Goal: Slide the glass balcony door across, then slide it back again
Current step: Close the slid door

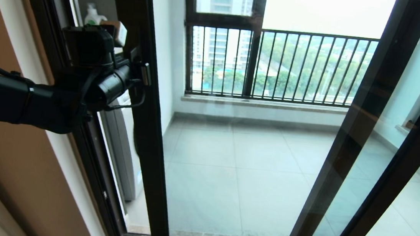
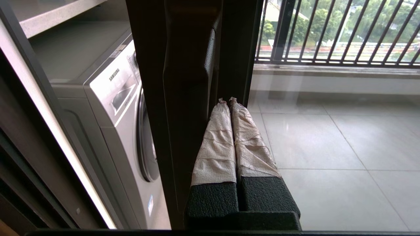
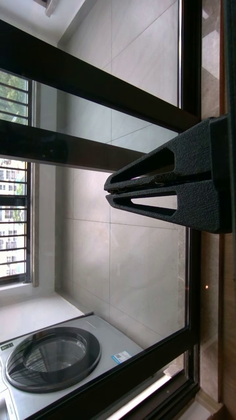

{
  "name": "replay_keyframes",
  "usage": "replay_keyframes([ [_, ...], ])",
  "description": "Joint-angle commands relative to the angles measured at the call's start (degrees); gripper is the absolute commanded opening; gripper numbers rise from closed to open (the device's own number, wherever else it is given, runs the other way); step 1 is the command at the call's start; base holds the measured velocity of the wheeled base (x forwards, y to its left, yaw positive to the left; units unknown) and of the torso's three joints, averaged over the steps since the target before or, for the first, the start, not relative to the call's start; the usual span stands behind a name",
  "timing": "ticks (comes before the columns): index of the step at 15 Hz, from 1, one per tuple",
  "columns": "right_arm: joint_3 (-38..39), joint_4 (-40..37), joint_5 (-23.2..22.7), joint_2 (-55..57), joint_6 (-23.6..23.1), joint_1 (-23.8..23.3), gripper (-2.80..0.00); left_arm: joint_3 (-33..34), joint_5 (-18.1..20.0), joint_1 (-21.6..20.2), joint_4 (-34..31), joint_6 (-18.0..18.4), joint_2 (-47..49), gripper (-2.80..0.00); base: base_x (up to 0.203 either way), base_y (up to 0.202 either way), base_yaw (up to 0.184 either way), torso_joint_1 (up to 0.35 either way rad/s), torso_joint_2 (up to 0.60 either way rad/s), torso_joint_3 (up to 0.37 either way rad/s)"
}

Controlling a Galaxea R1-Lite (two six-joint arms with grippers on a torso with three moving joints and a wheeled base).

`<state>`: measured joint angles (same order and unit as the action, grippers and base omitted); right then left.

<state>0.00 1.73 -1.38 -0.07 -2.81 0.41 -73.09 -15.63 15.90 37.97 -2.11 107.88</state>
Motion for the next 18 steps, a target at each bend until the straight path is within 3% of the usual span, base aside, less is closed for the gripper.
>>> replay_keyframes([
  [1,0.7,0.0,0.0,0.1,-0.1,0.0,-2.80,1.2,0.9,-2.8,0.3,0.0,-1.0,-2.80,0.000,0.000,0.000,0.000,0.00,0.000],
  [18,0.7,0.0,0.0,0.1,-0.1,0.0,-2.80,1.5,7.4,-17.4,0.3,0.0,-0.7,-2.80,0.000,0.000,0.000,0.000,0.00,0.000],
])
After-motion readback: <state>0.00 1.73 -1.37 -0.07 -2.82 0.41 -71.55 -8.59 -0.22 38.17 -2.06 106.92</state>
